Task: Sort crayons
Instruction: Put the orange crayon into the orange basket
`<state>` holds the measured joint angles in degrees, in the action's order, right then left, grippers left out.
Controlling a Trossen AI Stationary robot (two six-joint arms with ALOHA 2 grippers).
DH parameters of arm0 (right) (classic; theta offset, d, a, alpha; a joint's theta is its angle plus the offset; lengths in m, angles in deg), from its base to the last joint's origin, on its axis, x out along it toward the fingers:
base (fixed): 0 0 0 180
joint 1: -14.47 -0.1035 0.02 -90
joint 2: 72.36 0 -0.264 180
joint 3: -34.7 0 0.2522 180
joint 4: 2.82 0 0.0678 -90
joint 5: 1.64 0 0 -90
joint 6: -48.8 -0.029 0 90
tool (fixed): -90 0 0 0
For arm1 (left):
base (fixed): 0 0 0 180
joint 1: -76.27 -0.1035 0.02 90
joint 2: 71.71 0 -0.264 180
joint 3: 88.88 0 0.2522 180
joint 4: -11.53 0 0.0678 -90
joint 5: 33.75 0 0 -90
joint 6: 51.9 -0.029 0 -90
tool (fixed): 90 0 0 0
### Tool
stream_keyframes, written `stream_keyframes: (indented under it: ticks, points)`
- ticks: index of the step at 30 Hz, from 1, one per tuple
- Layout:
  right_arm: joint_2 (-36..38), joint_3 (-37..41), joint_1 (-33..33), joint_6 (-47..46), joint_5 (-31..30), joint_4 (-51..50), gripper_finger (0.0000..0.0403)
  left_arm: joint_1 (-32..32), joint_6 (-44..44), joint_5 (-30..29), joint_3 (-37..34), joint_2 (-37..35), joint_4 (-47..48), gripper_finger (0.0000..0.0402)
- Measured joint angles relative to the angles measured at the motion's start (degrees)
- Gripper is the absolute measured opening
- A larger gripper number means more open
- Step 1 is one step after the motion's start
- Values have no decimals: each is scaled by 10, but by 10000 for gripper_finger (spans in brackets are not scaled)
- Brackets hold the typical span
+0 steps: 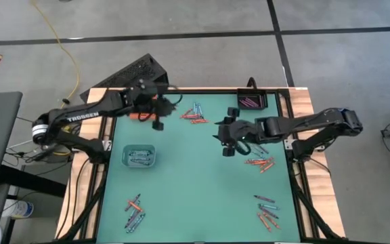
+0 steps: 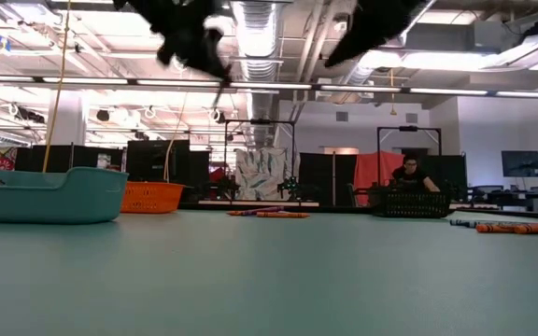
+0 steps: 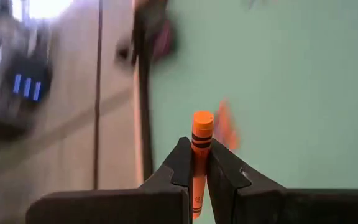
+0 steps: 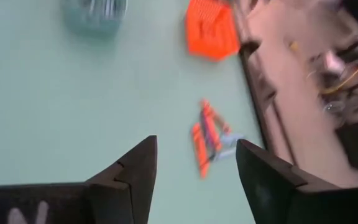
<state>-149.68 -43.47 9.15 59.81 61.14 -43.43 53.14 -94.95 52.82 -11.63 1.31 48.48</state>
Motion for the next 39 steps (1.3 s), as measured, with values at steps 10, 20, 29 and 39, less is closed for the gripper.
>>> stream_keyframes:
  ticks: [10,20,29,39]
  points:
    - [-77,0,-56,-71,2,-49,202,-187,-31,-2,0,28,115,6]
    - [-142,0,-115,-140,2,-63,193,-284,-61,15,0,134,139,6]
    - [-146,0,-144,-173,-10,-75,193,-298,-79,5,0,200,177,14]
    - [-145,0,-145,-175,-18,-73,193,-298,-86,-1,0,202,198,19]
